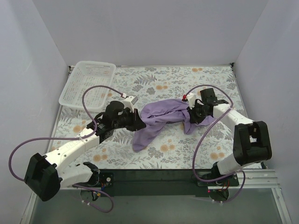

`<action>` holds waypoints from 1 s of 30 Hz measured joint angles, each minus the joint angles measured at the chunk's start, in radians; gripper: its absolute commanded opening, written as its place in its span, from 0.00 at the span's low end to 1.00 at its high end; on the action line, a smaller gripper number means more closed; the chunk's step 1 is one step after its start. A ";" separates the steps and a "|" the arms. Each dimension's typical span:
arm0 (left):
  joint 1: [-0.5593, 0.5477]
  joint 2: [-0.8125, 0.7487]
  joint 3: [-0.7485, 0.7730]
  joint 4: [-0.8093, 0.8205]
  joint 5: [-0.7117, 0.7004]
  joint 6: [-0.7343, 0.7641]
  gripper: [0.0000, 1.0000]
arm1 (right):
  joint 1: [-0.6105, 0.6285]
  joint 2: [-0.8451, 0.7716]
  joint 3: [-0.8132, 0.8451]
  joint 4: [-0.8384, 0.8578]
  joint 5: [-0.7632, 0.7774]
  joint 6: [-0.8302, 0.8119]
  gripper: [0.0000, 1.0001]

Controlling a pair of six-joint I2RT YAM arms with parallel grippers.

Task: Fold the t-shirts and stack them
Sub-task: Flatten the tshirt out

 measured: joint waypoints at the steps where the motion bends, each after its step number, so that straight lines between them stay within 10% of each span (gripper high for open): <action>1: 0.000 -0.015 -0.008 -0.003 0.004 -0.002 0.00 | -0.003 -0.006 0.016 -0.004 0.006 -0.001 0.01; 12: 0.000 -0.211 -0.056 -0.053 0.129 -0.042 0.00 | -0.224 -0.282 0.197 -0.040 0.018 -0.082 0.01; 26: -0.071 -0.260 -0.246 -0.047 0.359 -0.247 0.01 | -0.421 -0.235 -0.037 -0.068 0.028 -0.159 0.01; 30: -0.162 -0.208 -0.288 -0.036 0.360 -0.303 0.29 | -0.428 -0.235 -0.073 -0.068 0.023 -0.175 0.01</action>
